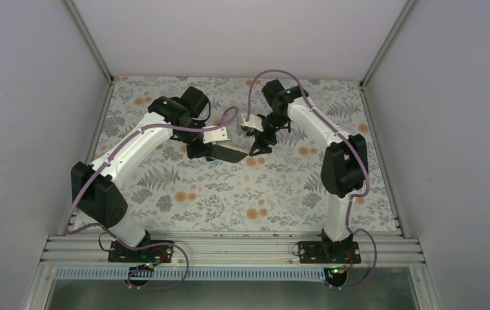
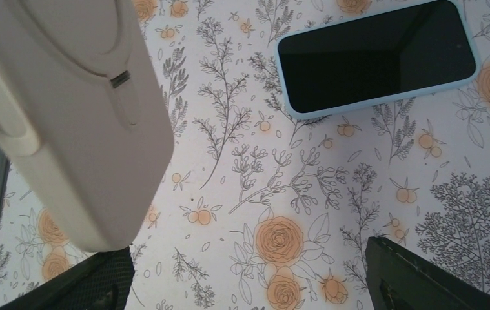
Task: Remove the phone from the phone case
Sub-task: Remove the phone case from the phone.
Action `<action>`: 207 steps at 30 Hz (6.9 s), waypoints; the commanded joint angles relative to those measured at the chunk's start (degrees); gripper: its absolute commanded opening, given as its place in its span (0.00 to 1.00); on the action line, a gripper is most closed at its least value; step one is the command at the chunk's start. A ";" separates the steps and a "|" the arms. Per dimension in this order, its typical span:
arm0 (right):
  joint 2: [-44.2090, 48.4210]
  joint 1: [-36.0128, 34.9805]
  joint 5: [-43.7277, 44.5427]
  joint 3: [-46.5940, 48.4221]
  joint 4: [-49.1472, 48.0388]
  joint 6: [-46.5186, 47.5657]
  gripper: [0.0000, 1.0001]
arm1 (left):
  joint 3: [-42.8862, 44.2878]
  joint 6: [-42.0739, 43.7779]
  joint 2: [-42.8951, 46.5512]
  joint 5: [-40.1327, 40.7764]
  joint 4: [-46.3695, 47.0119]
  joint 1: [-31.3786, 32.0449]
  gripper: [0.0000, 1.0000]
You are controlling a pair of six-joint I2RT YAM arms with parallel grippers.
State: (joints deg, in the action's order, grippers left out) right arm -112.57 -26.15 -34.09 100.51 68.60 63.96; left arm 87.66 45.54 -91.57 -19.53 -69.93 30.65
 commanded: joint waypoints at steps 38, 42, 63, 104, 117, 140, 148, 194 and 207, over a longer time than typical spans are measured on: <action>1.46 -0.11 -0.56 -2.23 -2.25 -0.88 0.89 | 2.47 -0.93 -1.06 -3.22 2.50 1.20 0.02; 1.05 -0.12 -0.30 -1.77 -3.16 -1.53 0.89 | 1.83 -1.13 -1.05 -2.90 3.04 1.51 0.02; -1.16 0.20 4.07 3.55 -9.97 -6.04 0.88 | 3.31 -0.73 -0.64 -7.95 0.14 3.79 0.02; -1.40 0.53 7.05 6.10 -16.92 -9.30 0.90 | 7.88 4.38 -1.52 -18.37 -7.76 5.29 0.02; -1.67 0.99 7.23 6.48 -16.42 -8.15 0.94 | 8.42 4.12 0.13 -19.30 -7.85 6.17 0.02; -3.29 1.67 7.28 8.03 -15.87 -7.98 0.95 | 8.23 4.01 1.94 -20.64 -7.85 7.02 0.02; -4.46 2.48 7.30 9.52 -15.77 -8.40 0.95 | 8.23 3.86 2.86 -21.45 -7.85 7.48 0.02; 22.29 7.19 -8.34 -19.37 -10.08 -3.11 0.93 | 5.94 -0.36 0.12 -7.24 0.92 6.17 0.02; 22.01 7.45 -9.62 -18.27 -5.49 -0.08 0.92 | 6.55 -0.04 -0.19 -6.70 0.98 6.08 0.02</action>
State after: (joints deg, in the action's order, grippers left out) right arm -90.80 -19.29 -41.39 81.19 61.49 62.15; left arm 92.05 45.41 -93.45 -24.21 -69.45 36.82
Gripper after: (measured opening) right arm 0.922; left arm 0.108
